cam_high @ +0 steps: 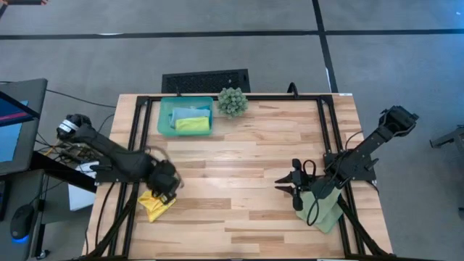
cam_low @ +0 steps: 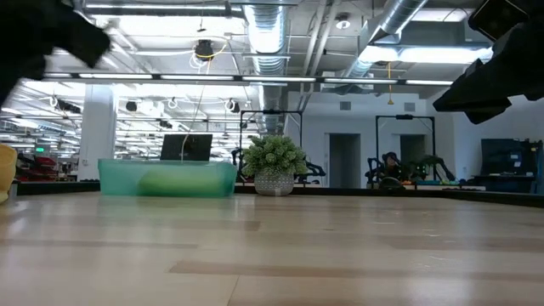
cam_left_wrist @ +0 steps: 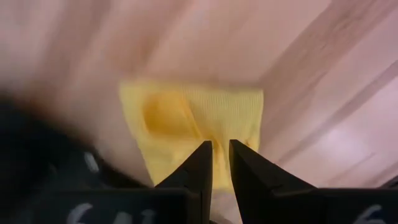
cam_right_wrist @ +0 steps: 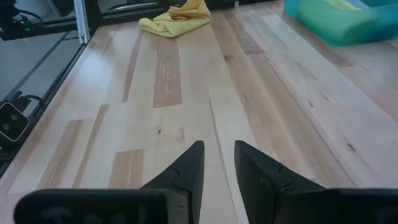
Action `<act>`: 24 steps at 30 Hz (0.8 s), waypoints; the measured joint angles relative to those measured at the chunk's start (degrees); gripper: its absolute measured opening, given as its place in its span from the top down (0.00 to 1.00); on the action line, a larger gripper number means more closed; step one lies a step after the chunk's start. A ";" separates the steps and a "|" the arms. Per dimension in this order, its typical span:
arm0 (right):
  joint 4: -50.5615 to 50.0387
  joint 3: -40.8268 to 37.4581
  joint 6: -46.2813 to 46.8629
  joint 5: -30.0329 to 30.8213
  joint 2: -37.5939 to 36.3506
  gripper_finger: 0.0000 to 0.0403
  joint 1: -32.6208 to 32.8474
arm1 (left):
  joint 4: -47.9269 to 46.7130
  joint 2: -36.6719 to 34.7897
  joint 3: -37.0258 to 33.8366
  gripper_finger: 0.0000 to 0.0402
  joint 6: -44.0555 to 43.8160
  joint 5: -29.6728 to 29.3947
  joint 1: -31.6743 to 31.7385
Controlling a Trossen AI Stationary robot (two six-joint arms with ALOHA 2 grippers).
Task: Fold microfiber towels
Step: Fold the yellow microfiber cloth
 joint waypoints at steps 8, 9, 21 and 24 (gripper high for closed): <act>0.00 0.00 1.50 -0.19 0.00 0.72 0.18 | -4.34 0.00 0.00 0.85 -33.29 -3.63 -15.67; 0.02 0.00 1.50 -0.23 0.00 0.72 0.35 | -4.93 -0.02 0.00 0.83 -36.19 -4.27 -16.71; 0.02 0.00 1.94 -0.14 0.02 0.72 0.79 | -7.26 -0.02 -6.02 0.55 -52.99 -17.46 -20.55; 0.02 0.00 1.95 -0.13 0.02 0.72 0.79 | -2.35 0.00 -9.45 0.55 -51.51 -16.44 -19.67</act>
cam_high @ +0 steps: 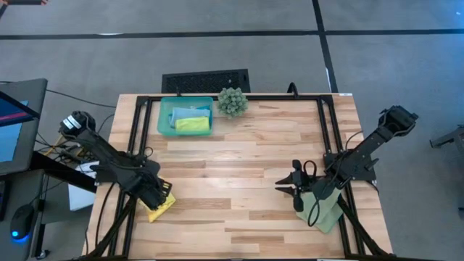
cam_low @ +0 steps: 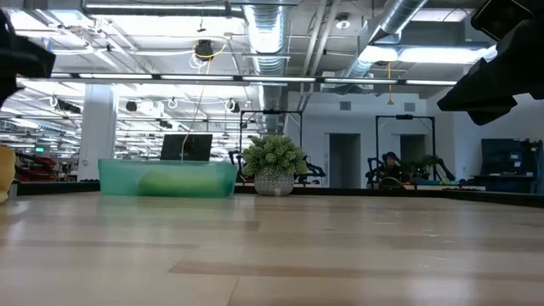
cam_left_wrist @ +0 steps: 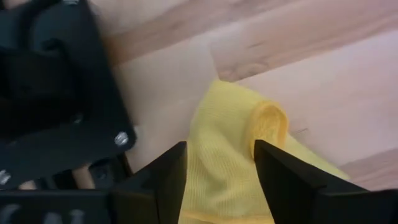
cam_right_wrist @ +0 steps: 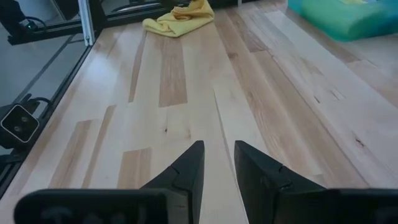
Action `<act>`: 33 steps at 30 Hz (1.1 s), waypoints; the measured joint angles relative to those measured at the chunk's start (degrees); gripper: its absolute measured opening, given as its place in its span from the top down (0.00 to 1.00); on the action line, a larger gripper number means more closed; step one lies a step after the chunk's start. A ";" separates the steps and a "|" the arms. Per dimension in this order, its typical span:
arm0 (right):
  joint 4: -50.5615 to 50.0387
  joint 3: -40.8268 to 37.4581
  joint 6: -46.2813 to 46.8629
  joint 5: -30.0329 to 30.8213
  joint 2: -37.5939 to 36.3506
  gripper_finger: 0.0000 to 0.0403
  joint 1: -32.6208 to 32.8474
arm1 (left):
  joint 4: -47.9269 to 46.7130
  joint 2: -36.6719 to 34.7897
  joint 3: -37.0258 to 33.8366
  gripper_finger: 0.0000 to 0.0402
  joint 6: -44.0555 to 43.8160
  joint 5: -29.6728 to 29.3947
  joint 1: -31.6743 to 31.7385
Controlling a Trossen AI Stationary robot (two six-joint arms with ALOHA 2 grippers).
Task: Fold microfiber towels
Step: Fold the yellow microfiber cloth
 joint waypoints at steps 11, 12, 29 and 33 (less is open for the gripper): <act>0.11 0.00 0.08 1.19 0.00 0.72 0.00 | 12.53 -0.07 -2.05 0.97 19.64 -10.85 5.09; 0.19 0.00 0.09 1.20 0.00 0.72 0.00 | 14.89 -0.19 -0.65 0.97 22.99 -14.46 5.40; 0.52 0.00 1.22 1.35 0.00 0.72 -0.44 | 30.63 0.99 18.13 1.00 70.79 -54.97 8.07; 1.20 0.00 4.51 2.58 0.48 0.72 -2.16 | 39.49 5.99 6.88 1.00 59.68 -52.42 9.36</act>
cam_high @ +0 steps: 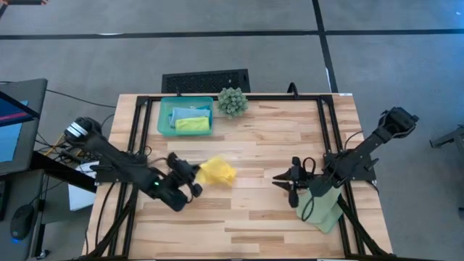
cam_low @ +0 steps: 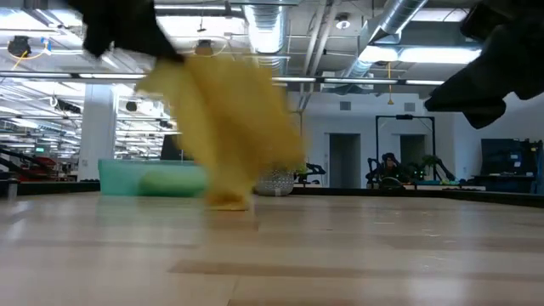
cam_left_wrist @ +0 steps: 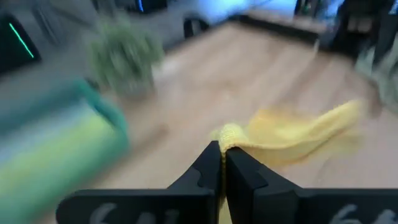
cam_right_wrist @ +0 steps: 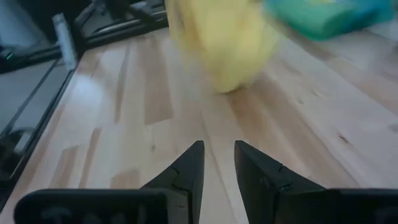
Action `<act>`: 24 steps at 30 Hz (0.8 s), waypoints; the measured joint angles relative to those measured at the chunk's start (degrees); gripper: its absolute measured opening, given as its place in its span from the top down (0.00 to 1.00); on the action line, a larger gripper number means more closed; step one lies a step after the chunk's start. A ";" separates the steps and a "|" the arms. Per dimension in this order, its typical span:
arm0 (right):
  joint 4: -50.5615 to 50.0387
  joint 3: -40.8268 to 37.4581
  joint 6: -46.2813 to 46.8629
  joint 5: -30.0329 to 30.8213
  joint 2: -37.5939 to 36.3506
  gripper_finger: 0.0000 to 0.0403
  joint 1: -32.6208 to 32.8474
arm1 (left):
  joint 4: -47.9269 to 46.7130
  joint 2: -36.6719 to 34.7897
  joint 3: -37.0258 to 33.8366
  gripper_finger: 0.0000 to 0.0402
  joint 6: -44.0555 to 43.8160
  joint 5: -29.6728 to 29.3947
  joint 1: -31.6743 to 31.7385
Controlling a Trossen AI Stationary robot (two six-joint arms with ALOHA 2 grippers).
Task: Fold microfiber towels
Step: Fold the yellow microfiber cloth
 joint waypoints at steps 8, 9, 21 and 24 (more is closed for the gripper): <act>17.04 2.34 -13.15 -5.47 11.89 0.71 -10.32 | 21.12 13.02 -9.72 1.00 0.01 22.22 3.01; 18.07 3.79 -14.64 -8.67 14.20 0.69 -12.52 | 21.05 14.11 -9.32 1.00 0.64 23.95 3.32; 10.16 34.05 -47.20 -38.76 42.13 0.42 -23.07 | 20.98 15.85 -7.58 1.00 5.96 26.31 3.68; 5.75 40.02 -55.68 -38.22 46.64 0.42 -23.31 | 21.00 15.85 -7.58 1.00 5.65 26.29 2.98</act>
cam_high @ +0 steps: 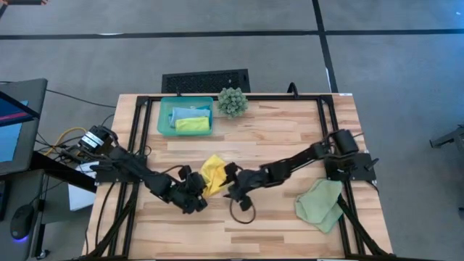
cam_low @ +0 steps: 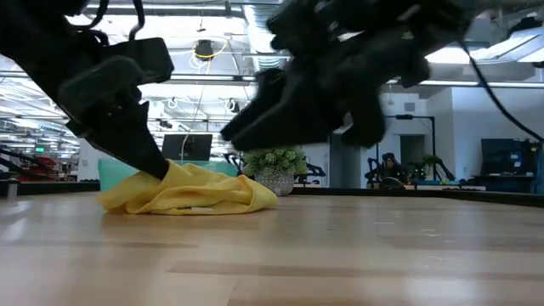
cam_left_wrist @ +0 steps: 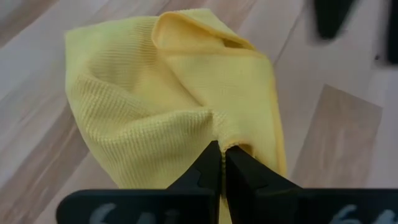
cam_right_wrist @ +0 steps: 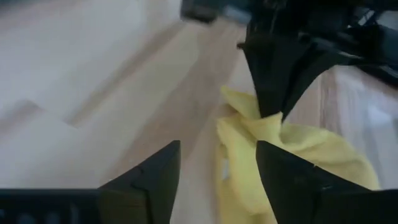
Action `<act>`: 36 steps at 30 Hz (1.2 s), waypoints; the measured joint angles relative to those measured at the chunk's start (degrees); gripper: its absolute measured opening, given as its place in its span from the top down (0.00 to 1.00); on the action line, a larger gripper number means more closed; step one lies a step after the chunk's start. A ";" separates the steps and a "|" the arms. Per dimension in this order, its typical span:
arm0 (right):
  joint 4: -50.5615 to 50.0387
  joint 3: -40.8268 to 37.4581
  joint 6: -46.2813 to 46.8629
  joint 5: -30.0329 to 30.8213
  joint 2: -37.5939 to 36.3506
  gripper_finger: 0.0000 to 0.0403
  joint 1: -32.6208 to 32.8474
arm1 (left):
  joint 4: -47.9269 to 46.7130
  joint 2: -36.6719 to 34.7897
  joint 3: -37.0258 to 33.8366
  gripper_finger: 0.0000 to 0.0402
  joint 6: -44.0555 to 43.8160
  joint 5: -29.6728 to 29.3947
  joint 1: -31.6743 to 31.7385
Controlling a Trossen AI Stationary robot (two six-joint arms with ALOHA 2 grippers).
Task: Fold microfiber towels
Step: Fold the yellow microfiber cloth
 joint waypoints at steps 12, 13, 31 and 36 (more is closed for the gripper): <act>-7.45 7.83 -14.05 18.64 8.93 0.61 -1.62 | 0.19 -0.02 0.00 1.00 -0.19 -0.17 -0.91; -7.85 7.83 -13.94 19.55 8.89 0.65 -1.63 | 0.22 -0.02 0.00 1.00 -0.20 -0.17 -0.89; -49.94 6.37 17.66 -6.24 -20.06 0.98 0.39 | -4.20 -22.96 0.11 1.00 -4.81 -6.51 -8.43; -39.31 -1.58 17.25 -14.68 -28.20 0.95 1.49 | -5.34 -25.10 0.15 1.00 -2.83 -10.34 -9.73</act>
